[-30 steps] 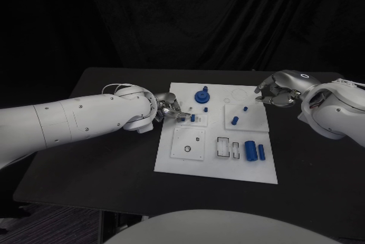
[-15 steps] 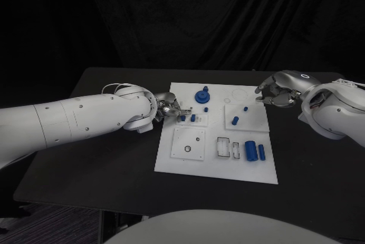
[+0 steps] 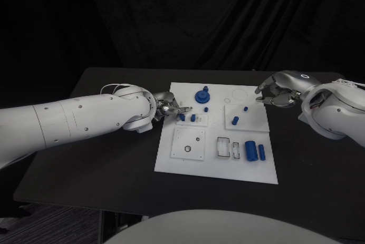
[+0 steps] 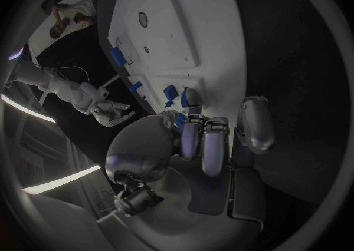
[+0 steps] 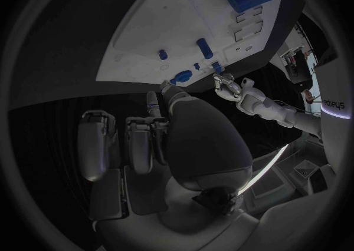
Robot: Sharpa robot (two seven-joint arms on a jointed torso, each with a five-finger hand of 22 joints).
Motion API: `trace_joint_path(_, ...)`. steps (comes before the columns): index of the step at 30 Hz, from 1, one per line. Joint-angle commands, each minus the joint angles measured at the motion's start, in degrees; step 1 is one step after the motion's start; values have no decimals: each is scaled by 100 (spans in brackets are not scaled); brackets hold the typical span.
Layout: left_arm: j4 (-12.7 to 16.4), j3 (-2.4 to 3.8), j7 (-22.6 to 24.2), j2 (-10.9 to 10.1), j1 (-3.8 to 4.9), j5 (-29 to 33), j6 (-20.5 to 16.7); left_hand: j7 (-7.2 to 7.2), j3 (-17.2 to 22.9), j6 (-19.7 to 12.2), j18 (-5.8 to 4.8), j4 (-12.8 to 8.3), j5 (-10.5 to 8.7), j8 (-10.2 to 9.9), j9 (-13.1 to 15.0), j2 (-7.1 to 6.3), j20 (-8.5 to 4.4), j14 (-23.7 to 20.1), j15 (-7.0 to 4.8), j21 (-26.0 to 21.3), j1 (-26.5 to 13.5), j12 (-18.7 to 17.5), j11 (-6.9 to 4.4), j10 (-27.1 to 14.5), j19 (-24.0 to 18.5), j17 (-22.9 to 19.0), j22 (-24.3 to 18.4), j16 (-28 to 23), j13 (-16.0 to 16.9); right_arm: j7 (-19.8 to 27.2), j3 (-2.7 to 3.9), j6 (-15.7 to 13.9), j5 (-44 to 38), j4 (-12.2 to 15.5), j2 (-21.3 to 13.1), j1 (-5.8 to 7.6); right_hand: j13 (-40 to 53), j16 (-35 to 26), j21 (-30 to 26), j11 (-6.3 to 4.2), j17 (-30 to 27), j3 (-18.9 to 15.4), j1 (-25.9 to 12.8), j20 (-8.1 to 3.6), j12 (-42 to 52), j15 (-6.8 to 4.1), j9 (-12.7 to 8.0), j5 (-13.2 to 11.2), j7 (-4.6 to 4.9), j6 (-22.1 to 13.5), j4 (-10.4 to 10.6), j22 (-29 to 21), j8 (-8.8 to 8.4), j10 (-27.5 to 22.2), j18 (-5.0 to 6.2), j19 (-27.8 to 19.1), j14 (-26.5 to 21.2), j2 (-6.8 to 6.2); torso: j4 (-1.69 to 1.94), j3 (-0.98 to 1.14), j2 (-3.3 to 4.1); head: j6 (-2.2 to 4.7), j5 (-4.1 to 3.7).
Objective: Assemble the parts on the task board
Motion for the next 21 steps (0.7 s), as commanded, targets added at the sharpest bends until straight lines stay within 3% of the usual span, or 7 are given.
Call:
trace_joint_path(1,-3,-1,133,2,-14,13,-129,-4,-41,6,83,10,53,33,15,69,15,585,-12,-10,9,22,-29,151,29,1510,670,15,856,-122,4,30,-12,9,-12,-12,1110,17,-14,31,1510,8,-6,8,-36,27,-9,22,8,51,-35,1264,-38,283,92,201,605,58,0,3,2,0,-2)
trace_joint_path(21,4,-1,213,-12,-14,13,-136,-40,-99,75,79,6,257,187,131,111,2,585,-28,-4,134,33,-54,155,40,1510,699,15,864,-120,4,30,-12,-1,1,-13,1113,17,-17,32,1510,19,-2,9,-34,28,-10,23,9,58,-47,1263,-41,287,93,200,605,69,-1,1,-4,0,0)
